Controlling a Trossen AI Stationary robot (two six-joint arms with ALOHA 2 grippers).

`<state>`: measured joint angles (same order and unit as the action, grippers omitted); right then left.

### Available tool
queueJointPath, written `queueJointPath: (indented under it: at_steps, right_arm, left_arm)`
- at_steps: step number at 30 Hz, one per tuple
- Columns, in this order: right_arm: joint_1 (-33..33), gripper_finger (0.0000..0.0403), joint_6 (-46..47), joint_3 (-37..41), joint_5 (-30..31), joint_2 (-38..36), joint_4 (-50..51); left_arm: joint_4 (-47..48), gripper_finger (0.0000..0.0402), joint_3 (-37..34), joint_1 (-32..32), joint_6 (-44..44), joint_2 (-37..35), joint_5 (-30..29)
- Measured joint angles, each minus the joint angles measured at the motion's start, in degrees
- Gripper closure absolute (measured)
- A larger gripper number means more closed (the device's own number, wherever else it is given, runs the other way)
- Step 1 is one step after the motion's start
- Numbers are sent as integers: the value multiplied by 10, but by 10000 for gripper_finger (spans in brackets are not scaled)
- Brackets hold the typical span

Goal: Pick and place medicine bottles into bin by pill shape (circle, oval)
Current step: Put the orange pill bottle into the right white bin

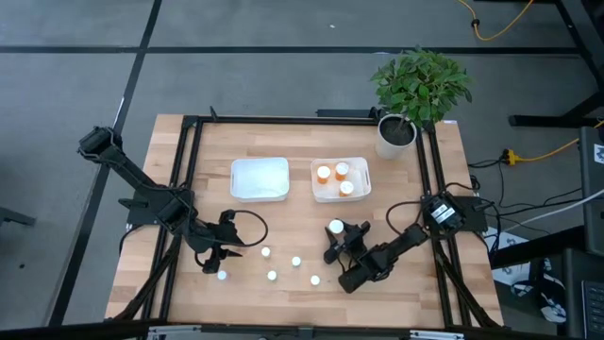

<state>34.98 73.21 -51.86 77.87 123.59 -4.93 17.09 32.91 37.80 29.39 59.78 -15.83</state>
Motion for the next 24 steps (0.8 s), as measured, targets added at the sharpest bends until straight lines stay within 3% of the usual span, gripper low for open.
queueJointPath:
  at_steps: [17,24]
  right_arm:
    - [6,171,0,0,-2,0,0]
    - [6,171,0,0,-44,0,0]
  left_arm:
    - [0,261,0,0,0,0,0]
    - [0,261,0,0,0,0,0]
